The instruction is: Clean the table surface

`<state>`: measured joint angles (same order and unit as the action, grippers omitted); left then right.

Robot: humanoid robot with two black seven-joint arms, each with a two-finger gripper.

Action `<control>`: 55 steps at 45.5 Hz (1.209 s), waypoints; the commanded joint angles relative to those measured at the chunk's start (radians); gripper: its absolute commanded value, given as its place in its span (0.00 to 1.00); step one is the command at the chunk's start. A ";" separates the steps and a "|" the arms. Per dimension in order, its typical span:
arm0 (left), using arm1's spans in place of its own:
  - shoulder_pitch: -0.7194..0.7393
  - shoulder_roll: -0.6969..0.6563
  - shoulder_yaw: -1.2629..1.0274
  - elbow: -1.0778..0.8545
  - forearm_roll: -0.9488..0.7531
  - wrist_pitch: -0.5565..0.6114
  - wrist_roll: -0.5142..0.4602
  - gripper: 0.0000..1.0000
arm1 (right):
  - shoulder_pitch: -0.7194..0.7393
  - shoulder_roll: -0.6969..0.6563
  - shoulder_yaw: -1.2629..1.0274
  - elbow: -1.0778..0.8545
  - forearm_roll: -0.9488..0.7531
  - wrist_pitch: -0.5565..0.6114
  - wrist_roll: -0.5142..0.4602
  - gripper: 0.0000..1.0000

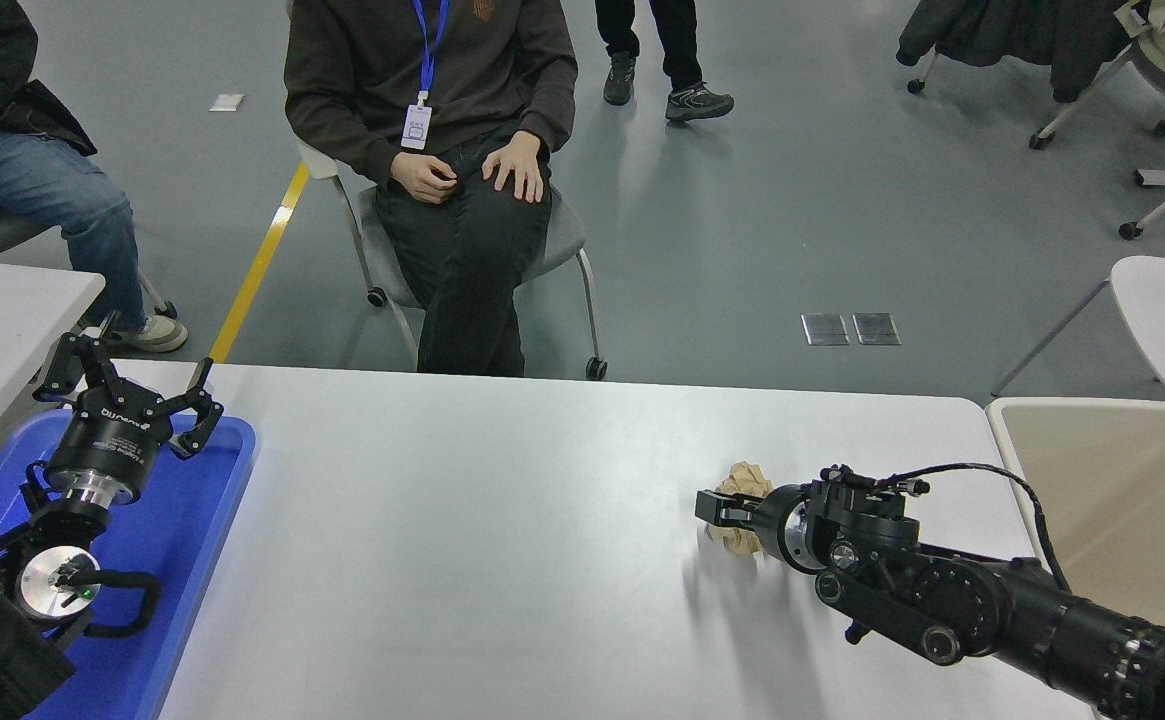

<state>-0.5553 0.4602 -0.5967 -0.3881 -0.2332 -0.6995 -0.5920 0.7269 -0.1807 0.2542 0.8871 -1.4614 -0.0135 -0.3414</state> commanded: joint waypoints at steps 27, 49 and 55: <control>0.000 0.000 0.000 0.000 0.000 0.000 0.000 1.00 | 0.123 -0.140 -0.070 0.163 0.374 -0.002 0.004 0.00; 0.000 0.000 0.000 0.002 0.000 0.000 0.000 1.00 | 0.148 -0.422 0.026 0.470 0.466 0.098 0.042 0.00; 0.000 0.000 0.000 0.000 0.000 0.000 0.000 1.00 | 0.146 -0.503 0.077 0.539 0.475 0.136 0.062 0.00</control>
<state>-0.5552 0.4602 -0.5967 -0.3880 -0.2331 -0.6995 -0.5919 0.8682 -0.5443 0.2601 1.2934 -1.0297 0.0665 -0.3027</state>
